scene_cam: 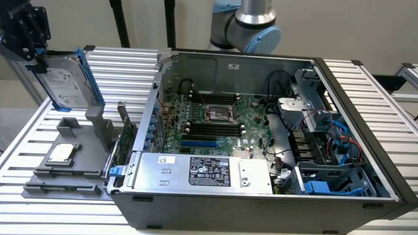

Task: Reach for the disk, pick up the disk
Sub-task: 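Pick up the disk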

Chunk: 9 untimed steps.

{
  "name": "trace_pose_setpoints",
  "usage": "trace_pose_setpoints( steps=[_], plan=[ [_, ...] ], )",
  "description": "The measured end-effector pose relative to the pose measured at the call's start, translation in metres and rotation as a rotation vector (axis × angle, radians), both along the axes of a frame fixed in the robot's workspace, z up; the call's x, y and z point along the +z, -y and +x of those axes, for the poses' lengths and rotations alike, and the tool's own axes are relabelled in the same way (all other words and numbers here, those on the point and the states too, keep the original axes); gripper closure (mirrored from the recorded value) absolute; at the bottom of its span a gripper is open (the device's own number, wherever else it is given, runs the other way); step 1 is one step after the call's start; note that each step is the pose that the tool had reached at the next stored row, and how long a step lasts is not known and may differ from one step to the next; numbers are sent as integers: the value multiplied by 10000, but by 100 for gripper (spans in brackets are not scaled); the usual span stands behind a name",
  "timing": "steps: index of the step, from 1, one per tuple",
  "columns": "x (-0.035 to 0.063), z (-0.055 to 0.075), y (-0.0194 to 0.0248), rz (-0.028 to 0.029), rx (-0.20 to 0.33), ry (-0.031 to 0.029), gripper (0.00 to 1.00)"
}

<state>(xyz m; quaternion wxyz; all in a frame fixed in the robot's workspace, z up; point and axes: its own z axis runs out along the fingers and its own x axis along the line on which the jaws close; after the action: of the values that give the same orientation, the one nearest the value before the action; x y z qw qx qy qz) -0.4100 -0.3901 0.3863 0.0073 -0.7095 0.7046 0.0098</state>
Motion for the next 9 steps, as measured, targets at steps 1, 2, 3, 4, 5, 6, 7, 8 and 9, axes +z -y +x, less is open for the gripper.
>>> trace_pose_setpoints(
  steps=[1, 2, 3, 4, 5, 6, 7, 8, 9],
  plan=[
    [45, 14, 2, 5, 0, 1, 67],
    [92, 32, 5, 10, 0, 1, 67],
    [139, 52, 9, 15, 0, 0, 67],
    [181, 73, 13, 21, 0, 1, 67],
    [230, 105, 19, 30, 0, 1, 67],
    [273, 139, 26, 41, 0, 1, 67],
    [316, 175, 33, 54, 0, 1, 67],
    [359, 210, 42, 66, 0, 0, 67],
    [399, 245, 51, 80, 0, 1, 67]
  ],
)
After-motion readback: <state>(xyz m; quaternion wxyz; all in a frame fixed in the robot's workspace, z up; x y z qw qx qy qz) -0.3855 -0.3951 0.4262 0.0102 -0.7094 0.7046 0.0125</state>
